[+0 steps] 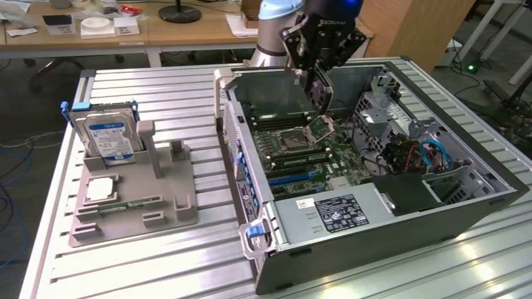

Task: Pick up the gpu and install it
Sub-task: 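Pick up the gpu and move the gpu toward the slot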

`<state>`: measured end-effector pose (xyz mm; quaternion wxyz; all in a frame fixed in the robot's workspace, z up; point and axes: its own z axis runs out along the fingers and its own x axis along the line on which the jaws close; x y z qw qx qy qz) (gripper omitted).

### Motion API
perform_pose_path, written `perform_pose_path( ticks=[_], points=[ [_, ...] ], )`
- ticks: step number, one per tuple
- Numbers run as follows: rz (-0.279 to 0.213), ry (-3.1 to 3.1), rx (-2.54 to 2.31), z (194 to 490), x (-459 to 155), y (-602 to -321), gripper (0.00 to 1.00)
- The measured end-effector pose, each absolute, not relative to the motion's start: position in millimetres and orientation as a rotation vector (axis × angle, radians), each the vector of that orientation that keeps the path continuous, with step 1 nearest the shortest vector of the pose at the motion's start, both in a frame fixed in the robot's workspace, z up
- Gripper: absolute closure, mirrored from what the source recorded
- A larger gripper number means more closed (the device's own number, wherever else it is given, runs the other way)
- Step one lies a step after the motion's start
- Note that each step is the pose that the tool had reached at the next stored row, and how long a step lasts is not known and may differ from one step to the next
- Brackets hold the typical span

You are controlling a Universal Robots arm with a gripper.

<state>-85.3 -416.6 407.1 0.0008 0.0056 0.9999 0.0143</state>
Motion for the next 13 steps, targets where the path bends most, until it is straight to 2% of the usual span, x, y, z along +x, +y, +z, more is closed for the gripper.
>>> perform_pose_path(
  ticks=[13],
  points=[
    [0.045, 3.140, 0.017, 406, -37, -417, 0.73]
  ],
)
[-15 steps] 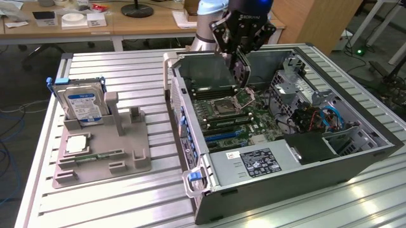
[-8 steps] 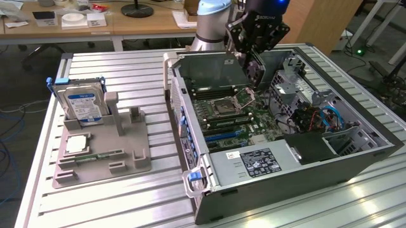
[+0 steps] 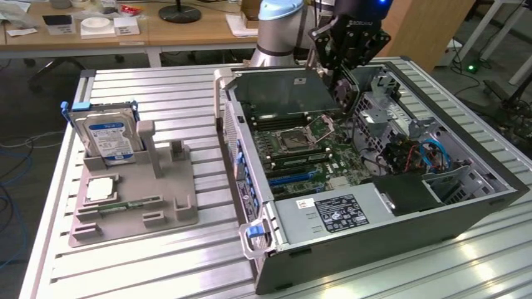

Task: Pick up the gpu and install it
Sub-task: 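Pick up the gpu and move the gpu toward the slot, then insert the gpu into the slot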

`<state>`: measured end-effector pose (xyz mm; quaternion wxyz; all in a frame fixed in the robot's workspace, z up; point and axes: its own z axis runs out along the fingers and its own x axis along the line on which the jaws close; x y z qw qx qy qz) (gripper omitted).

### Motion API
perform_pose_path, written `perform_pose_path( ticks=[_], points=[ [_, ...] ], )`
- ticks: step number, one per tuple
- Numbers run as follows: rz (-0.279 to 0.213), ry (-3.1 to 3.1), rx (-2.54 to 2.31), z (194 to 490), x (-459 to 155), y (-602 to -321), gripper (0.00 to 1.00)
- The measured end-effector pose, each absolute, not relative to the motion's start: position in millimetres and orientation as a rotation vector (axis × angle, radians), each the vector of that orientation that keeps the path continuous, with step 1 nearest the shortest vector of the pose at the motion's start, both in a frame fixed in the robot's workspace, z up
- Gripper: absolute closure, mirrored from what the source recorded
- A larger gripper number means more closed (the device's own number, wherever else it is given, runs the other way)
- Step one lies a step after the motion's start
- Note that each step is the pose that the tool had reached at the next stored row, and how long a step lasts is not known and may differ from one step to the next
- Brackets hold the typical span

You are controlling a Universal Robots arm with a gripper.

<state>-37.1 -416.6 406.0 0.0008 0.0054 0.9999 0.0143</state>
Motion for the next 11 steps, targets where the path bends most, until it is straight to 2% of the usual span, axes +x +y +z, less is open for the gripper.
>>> perform_pose_path(
  ticks=[1, 11],
  points=[
    [0.045, 3.139, 0.017, 405.5, -21.0, -416.6, 0.73],
    [0.045, 3.139, 0.017, 405.5, -20.8, -416.6, 0.73]
  ],
)
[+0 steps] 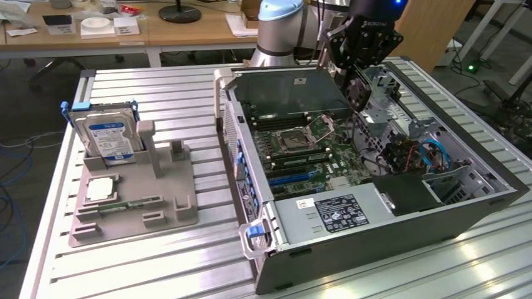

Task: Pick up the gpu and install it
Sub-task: 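Insert the gpu into the slot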

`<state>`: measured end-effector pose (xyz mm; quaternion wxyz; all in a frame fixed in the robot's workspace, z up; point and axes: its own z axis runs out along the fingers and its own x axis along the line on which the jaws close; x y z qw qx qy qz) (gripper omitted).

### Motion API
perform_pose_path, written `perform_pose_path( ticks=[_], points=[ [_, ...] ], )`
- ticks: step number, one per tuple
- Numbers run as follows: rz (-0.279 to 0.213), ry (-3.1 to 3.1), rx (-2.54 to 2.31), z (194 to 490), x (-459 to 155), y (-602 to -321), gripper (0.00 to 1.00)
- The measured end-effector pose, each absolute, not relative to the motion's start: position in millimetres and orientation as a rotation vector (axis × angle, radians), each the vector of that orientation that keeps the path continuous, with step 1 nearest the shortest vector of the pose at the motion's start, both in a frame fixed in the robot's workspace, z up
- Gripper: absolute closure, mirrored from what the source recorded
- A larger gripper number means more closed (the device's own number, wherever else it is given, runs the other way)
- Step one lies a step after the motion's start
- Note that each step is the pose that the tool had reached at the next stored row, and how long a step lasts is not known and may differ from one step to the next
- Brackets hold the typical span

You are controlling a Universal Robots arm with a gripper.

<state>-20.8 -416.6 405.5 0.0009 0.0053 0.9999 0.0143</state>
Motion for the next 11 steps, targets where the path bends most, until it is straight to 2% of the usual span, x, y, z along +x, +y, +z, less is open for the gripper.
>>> perform_pose_path(
  ticks=[11],
  points=[
    [0.045, 3.137, -0.160, 405.5, -20.8, -416.6, 0.73]
  ],
)
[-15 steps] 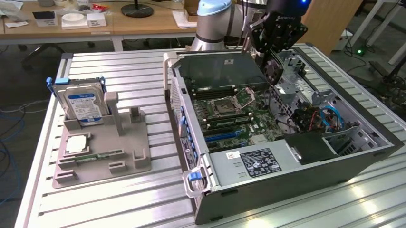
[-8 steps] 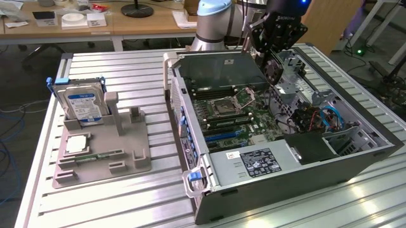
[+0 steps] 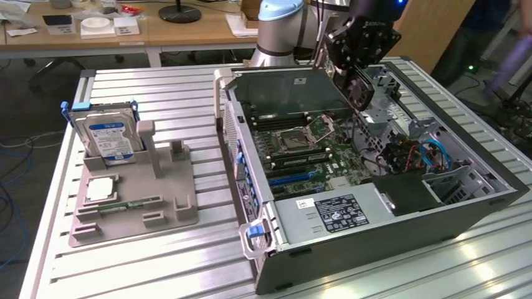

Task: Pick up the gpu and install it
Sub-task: 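Insert the gpu into the slot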

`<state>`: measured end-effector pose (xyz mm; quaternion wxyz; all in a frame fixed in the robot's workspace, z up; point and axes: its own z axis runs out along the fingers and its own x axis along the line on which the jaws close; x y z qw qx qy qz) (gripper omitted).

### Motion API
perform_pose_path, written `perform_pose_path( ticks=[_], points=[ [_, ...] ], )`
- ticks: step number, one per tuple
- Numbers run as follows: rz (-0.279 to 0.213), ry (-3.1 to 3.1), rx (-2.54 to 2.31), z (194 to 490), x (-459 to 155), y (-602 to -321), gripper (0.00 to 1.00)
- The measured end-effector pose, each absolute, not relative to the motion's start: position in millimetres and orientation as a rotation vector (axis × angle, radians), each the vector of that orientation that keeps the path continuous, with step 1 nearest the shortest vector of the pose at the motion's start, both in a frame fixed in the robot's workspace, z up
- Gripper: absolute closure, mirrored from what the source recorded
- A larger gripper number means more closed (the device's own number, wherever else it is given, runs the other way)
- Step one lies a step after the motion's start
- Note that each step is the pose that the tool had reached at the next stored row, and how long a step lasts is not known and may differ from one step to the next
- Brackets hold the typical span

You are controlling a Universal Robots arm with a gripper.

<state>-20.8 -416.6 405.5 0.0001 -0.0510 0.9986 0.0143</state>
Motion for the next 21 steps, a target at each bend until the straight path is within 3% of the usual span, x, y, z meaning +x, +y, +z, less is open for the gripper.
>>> perform_pose_path(
  ticks=[21],
  points=[
    [0.045, 3.075, -0.662, 405.5, -20.8, -416.6, 0.73]
  ],
)
